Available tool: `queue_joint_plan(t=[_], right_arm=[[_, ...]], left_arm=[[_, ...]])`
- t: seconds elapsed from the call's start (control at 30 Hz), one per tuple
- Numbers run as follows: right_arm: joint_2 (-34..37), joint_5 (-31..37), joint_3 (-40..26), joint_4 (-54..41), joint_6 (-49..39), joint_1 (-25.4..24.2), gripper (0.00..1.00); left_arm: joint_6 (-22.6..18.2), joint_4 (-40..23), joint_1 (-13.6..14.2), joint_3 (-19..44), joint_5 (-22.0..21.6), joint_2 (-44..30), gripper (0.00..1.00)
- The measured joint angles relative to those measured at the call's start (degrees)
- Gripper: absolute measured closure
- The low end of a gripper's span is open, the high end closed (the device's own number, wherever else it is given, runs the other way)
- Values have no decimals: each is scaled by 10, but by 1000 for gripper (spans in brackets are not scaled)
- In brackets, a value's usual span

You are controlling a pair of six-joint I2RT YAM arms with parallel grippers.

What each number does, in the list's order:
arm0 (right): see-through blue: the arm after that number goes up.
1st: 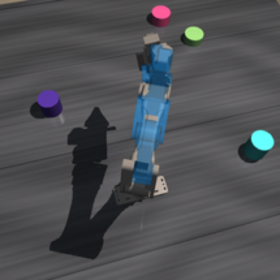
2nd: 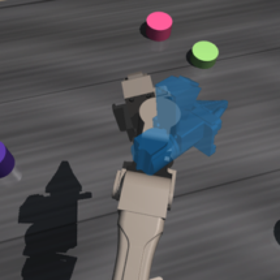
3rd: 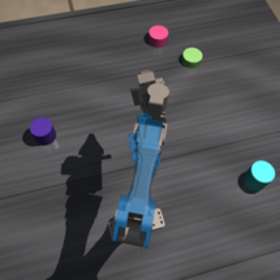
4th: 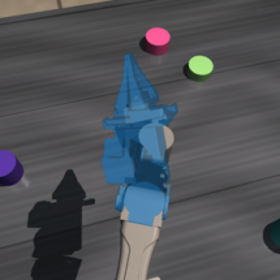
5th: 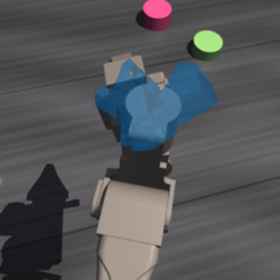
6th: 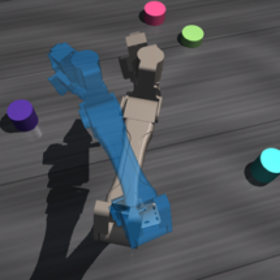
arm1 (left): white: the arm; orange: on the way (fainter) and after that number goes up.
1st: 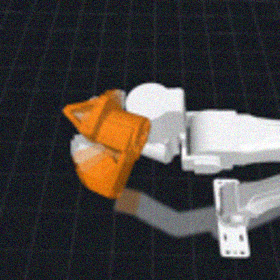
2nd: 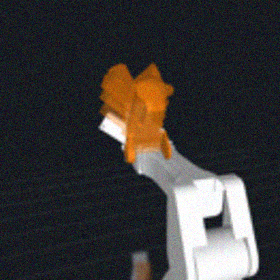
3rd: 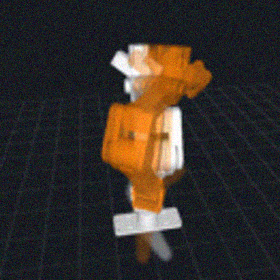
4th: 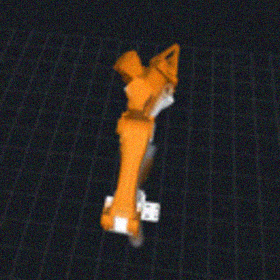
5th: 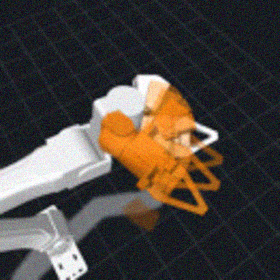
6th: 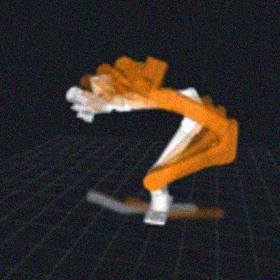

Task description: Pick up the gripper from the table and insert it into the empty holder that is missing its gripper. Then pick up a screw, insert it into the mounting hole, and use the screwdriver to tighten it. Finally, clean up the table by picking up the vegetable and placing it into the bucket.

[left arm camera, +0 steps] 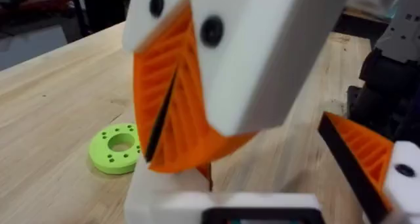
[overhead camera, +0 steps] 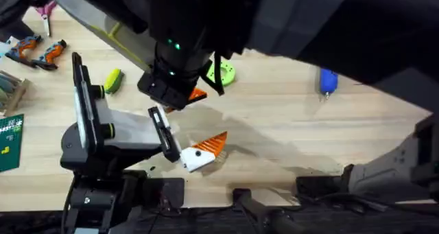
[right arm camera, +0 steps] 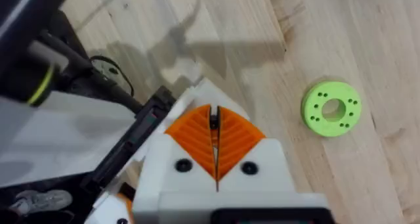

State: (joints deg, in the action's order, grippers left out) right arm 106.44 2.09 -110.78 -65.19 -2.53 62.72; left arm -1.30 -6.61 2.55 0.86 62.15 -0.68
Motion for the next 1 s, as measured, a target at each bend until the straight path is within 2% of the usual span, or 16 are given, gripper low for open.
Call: queue_joint_plan(t=[0.53,0.63,0.77,0.9,1.0], right_arm=[[12,0,0,-9,0,0,996],[12,0,0,-12,4,0,854],[11,13,0,-15,6,-3,604],[4,14,0,-21,8,-6,428],[-6,8,0,-25,8,-4,356]], left_arm=[[9,-1,0,0,4,-1,7],[9,-1,0,0,5,-1,7],[9,-1,0,0,9,0,7],[7,-1,0,0,9,0,8],[3,-1,0,0,9,0,8]])
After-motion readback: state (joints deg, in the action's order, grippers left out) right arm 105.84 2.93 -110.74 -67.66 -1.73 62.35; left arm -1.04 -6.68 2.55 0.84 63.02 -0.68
